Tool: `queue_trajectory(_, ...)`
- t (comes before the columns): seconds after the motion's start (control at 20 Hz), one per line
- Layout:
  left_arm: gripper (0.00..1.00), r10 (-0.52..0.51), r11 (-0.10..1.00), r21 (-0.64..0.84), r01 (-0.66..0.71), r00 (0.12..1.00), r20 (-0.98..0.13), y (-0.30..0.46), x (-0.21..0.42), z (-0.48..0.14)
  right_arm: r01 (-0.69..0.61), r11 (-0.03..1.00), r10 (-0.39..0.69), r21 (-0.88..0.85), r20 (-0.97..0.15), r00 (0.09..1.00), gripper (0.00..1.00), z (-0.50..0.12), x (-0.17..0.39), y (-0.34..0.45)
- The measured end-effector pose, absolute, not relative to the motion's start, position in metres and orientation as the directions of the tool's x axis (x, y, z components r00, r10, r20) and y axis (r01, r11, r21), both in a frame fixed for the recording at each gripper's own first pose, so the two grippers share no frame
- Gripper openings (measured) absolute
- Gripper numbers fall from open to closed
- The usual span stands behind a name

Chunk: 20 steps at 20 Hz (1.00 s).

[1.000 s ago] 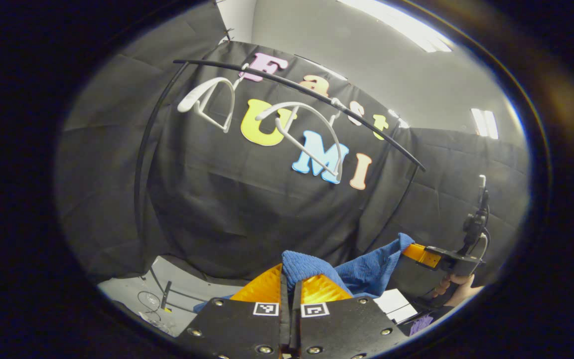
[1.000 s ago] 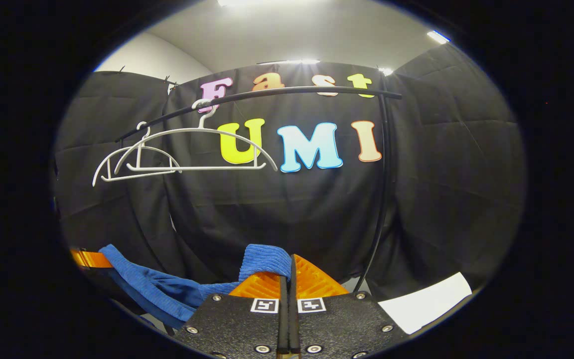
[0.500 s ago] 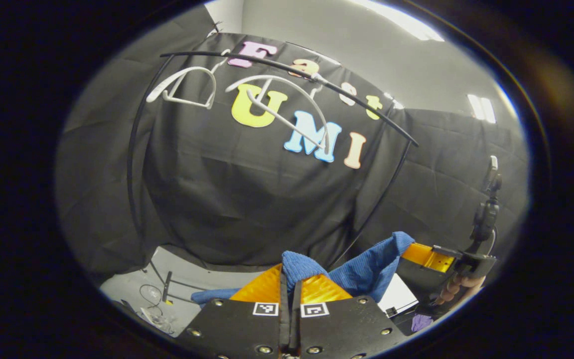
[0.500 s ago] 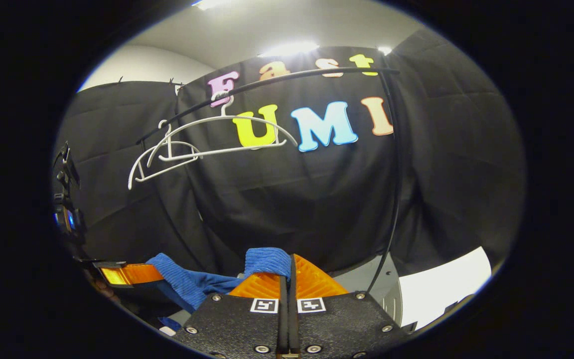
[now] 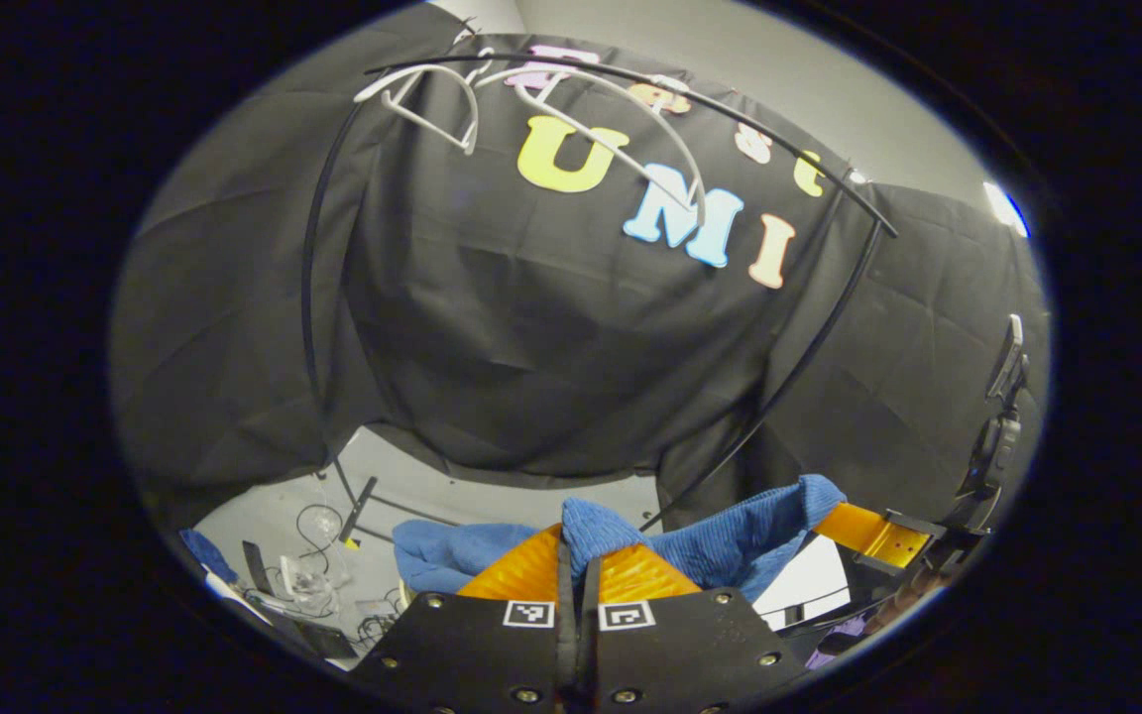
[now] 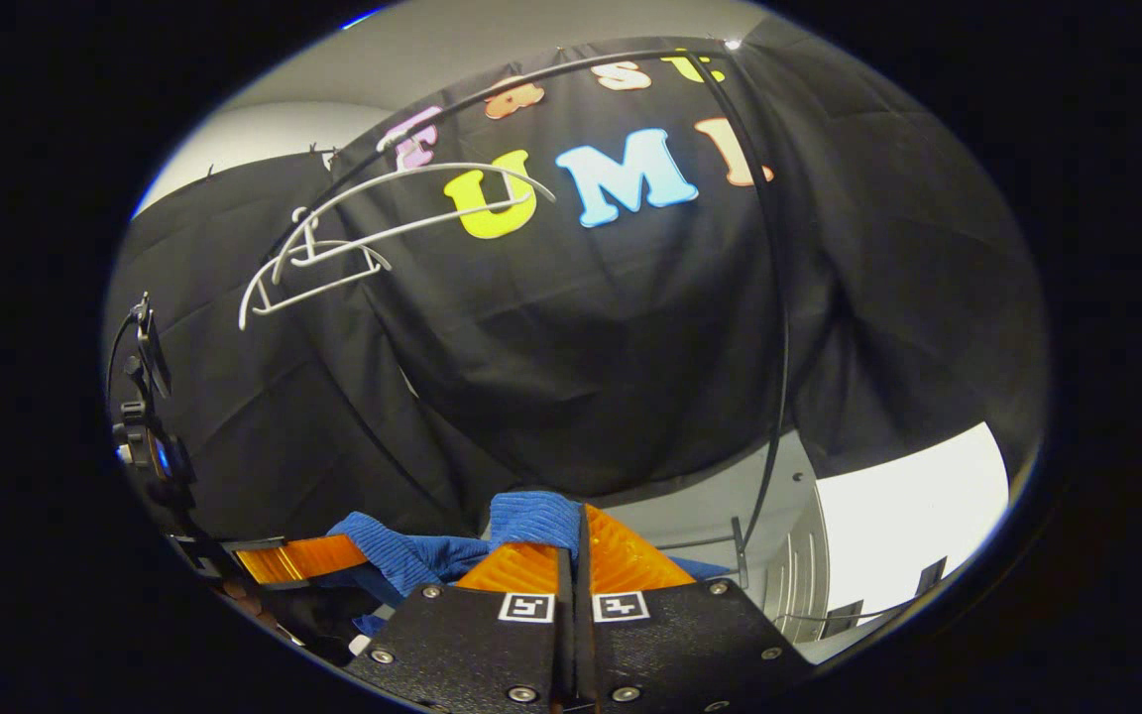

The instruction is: Grasp the clothes on the hanger with both hands and then place them into the laundry hamper below.

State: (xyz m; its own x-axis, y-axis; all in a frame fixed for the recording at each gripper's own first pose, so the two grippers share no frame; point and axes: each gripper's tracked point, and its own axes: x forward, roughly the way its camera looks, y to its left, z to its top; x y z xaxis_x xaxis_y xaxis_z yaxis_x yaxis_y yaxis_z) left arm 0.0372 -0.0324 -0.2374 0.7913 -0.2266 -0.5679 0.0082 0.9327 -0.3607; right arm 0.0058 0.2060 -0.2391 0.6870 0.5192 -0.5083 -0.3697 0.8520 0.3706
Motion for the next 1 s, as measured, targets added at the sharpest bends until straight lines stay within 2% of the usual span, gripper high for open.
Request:
queue_trajectory(0.1, 0.05, -0.209, 0.943, -0.332, -0.005, 0.768, -0.605, -0.033, 0.040, -0.260, -0.356, 0.868, 0.494, 0.346, -0.547, 0.676, 0.00, -0.255, 0.007, 0.201)
queue_trajectory(0.35, 0.01, -0.234, 0.945, -0.328, -0.003, 0.695, -0.680, -0.026, 0.040, -0.324, -0.346, 0.898, 0.438, 0.273, -0.633, 0.638, 0.00, -0.297, -0.002, 0.212)
queue_trajectory(0.45, 0.05, -0.254, 0.946, -0.323, 0.022, 0.667, -0.700, -0.019, 0.044, -0.345, -0.320, 0.914, 0.400, 0.248, -0.679, 0.616, 0.01, -0.319, -0.007, 0.213)
queue_trajectory(0.5, 0.01, -0.267, 0.947, -0.319, 0.041, 0.655, -0.707, -0.017, 0.043, -0.357, -0.307, 0.921, 0.383, 0.239, -0.697, 0.606, 0.01, -0.328, -0.008, 0.215)
queue_trajectory(0.65, 0.00, -0.287, 0.950, -0.302, 0.082, 0.610, -0.738, -0.009, 0.045, -0.400, -0.265, 0.938, 0.339, 0.221, -0.737, 0.584, 0.01, -0.352, -0.009, 0.225)
queue_trajectory(0.95, 0.01, -0.301, 0.952, -0.276, 0.131, 0.561, -0.772, 0.004, 0.056, -0.443, -0.216, 0.957, 0.283, 0.193, -0.787, 0.549, 0.01, -0.388, -0.015, 0.238)
queue_trajectory(1.0, 0.05, -0.308, 0.950, -0.276, 0.142, 0.556, -0.772, 0.003, 0.058, -0.445, -0.209, 0.959, 0.278, 0.193, -0.789, 0.548, 0.01, -0.390, -0.016, 0.240)
